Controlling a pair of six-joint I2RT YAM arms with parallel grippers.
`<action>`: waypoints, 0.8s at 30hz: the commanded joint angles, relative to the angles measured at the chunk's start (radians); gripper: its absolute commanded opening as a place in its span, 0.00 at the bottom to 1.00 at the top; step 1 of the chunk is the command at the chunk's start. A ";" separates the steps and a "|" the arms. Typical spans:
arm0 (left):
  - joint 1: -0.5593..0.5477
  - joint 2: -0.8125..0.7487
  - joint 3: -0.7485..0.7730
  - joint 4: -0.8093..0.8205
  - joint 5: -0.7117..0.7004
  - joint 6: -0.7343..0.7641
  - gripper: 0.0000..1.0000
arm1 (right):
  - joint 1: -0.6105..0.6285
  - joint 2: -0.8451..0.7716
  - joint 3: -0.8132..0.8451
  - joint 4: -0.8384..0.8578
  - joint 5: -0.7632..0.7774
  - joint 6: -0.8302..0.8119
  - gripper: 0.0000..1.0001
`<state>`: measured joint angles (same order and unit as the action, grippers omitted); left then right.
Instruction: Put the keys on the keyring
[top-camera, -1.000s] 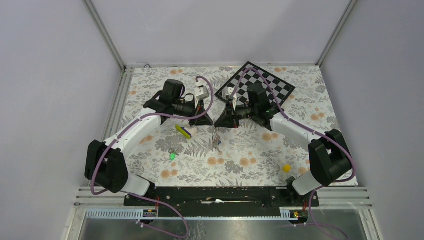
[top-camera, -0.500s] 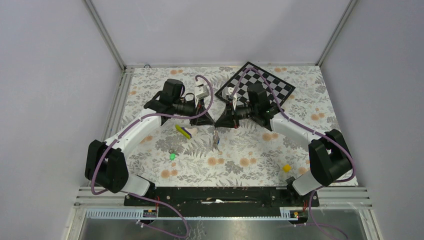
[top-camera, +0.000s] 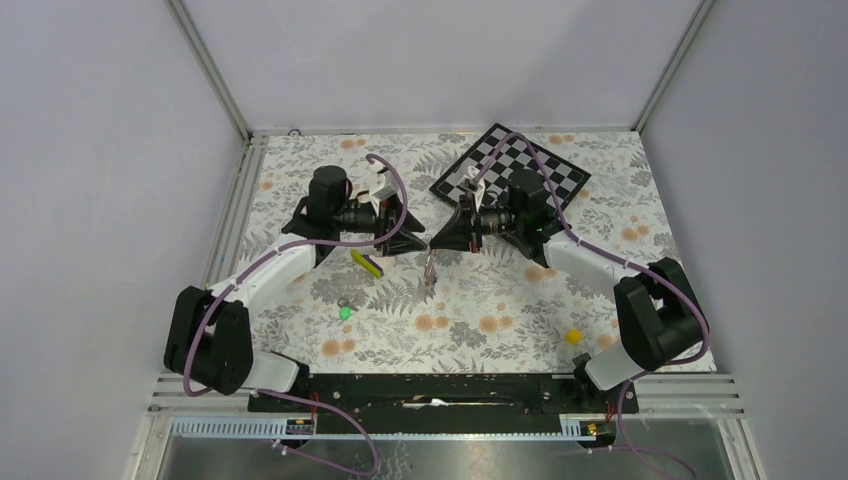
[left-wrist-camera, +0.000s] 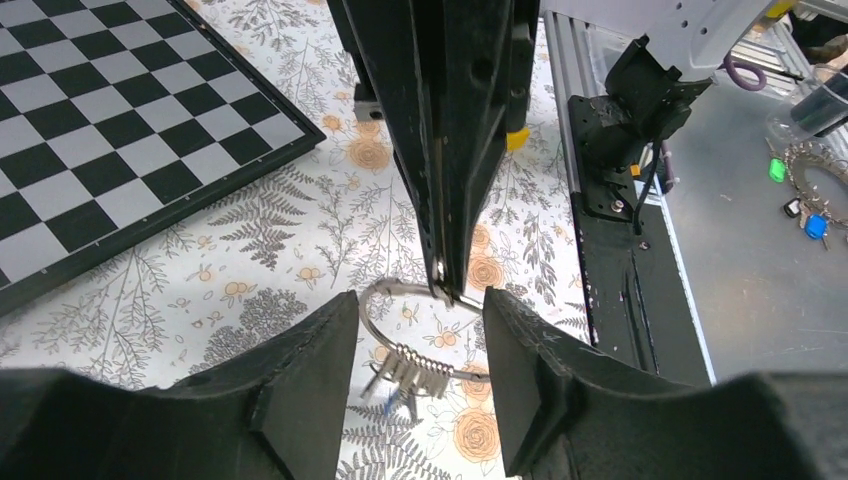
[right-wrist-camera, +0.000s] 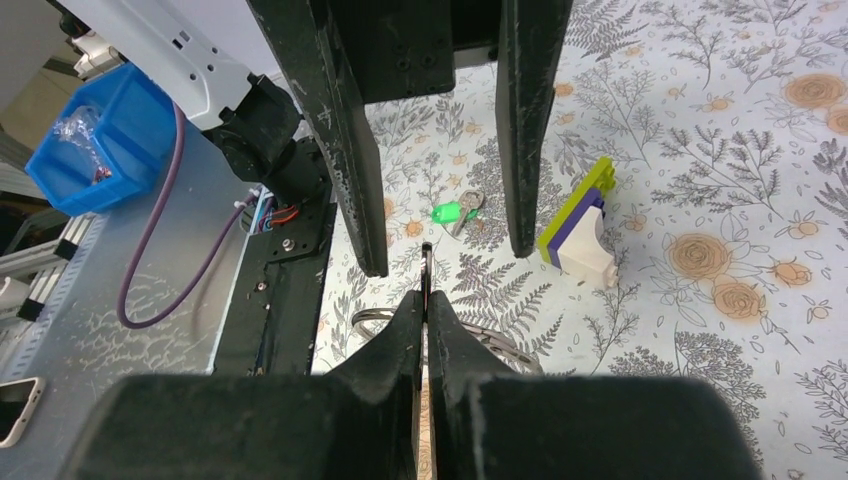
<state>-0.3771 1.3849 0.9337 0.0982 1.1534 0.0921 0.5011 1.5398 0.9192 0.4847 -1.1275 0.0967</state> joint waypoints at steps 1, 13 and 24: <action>0.009 -0.045 -0.062 0.221 0.083 -0.087 0.54 | -0.018 -0.048 -0.017 0.173 -0.034 0.109 0.00; 0.010 -0.040 -0.165 0.571 0.068 -0.315 0.51 | -0.022 -0.044 -0.035 0.219 -0.027 0.138 0.00; 0.010 -0.030 -0.183 0.614 0.048 -0.325 0.55 | -0.022 -0.039 -0.043 0.250 -0.038 0.157 0.00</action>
<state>-0.3702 1.3739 0.7670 0.6273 1.1973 -0.2333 0.4839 1.5398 0.8764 0.6518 -1.1404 0.2386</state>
